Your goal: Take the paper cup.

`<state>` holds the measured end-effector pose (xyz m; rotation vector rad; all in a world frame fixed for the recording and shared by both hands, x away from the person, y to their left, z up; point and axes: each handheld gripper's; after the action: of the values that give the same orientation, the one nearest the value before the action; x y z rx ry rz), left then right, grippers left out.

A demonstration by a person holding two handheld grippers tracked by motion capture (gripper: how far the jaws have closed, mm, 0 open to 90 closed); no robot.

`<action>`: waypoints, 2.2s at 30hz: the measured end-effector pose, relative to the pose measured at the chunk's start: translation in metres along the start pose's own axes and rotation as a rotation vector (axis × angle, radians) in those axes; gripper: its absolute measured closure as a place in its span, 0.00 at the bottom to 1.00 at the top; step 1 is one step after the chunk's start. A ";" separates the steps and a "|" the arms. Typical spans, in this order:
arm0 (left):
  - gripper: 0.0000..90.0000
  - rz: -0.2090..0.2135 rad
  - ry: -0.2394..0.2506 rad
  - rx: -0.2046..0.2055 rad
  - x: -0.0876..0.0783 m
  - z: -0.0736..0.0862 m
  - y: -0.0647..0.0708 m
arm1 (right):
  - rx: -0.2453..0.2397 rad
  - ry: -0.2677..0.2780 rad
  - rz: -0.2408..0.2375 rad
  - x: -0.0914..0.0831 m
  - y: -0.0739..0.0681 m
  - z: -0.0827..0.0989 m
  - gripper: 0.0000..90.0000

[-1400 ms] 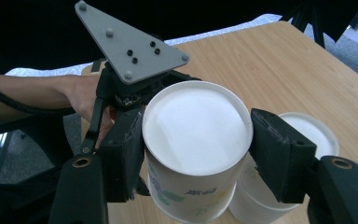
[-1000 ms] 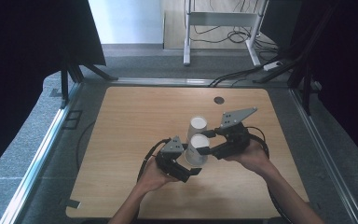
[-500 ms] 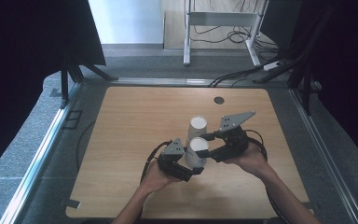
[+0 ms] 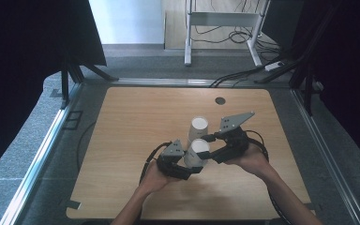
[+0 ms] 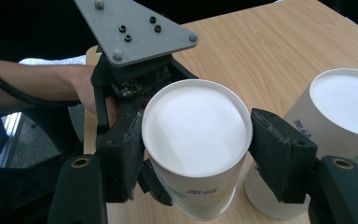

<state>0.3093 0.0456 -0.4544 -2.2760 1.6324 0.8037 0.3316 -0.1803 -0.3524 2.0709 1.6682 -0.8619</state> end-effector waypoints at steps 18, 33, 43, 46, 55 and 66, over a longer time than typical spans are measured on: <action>0.38 -0.013 -0.212 0.090 -0.011 -0.012 0.000 | -0.090 -0.150 0.029 0.000 -0.005 -0.005 0.18; 0.37 0.030 -0.376 0.150 0.000 -0.024 0.007 | -0.137 -0.315 0.008 0.025 -0.009 0.004 0.19; 0.37 0.032 -0.429 0.174 0.008 -0.029 0.011 | -0.154 -0.377 -0.008 0.037 -0.011 0.008 0.25; 0.37 0.039 -0.442 0.183 0.009 -0.030 0.011 | -0.158 -0.386 -0.015 0.039 -0.012 0.009 0.29; 0.36 0.051 -0.449 0.178 0.016 -0.030 0.013 | -0.171 -0.401 -0.023 0.040 -0.014 0.010 0.39; 0.12 0.063 -0.344 0.097 0.003 -0.028 0.006 | -0.134 -0.324 -0.028 0.026 -0.011 0.010 0.40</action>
<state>0.3129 0.0276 -0.4323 -1.9020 1.5505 1.0396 0.3222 -0.1638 -0.3756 1.7173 1.5363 -1.0040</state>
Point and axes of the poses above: each handheld gripper's, and its own axes: x roughly forward along the jaws, z roughly out of its underside, y roughly to its right, and after that the axes turned 5 degrees about -y, right-handed
